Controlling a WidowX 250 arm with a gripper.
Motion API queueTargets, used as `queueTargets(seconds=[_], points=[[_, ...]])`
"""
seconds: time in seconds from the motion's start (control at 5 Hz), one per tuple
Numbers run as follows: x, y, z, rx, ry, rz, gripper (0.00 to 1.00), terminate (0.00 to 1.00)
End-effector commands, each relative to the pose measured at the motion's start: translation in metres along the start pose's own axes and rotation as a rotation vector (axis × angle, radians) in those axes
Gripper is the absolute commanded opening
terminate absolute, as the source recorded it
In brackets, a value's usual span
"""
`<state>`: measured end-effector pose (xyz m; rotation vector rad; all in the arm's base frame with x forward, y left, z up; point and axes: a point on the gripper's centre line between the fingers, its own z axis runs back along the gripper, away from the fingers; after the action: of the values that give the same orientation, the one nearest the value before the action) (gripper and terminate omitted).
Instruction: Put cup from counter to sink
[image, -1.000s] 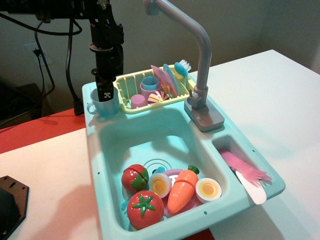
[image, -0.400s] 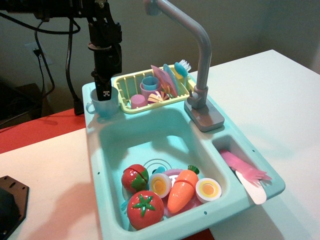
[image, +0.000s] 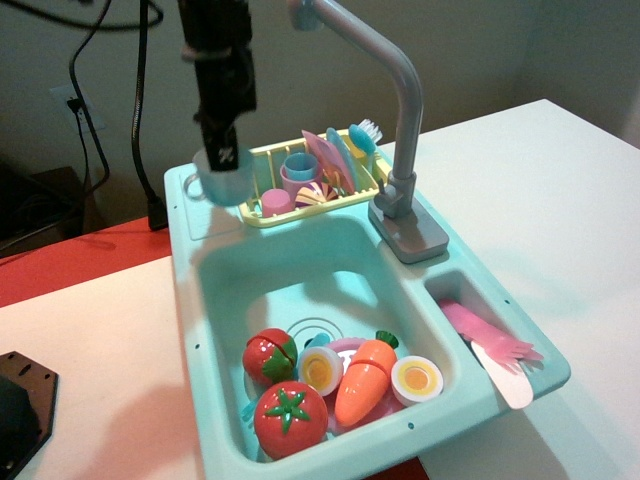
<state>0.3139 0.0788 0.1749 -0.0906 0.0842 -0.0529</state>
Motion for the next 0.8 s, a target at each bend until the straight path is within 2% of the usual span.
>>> queueTargets(seconds=[0.0,0.2,0.6], points=[[0.029,-0.023,0.037,-0.013,-0.112,-0.046,0.00,0.00],[0.042,-0.045,0.035,-0.033,-0.113,-0.083,0.00,0.00],[0.044,-0.093,-0.006,-0.029,-0.063,-0.167,0.00,0.00]])
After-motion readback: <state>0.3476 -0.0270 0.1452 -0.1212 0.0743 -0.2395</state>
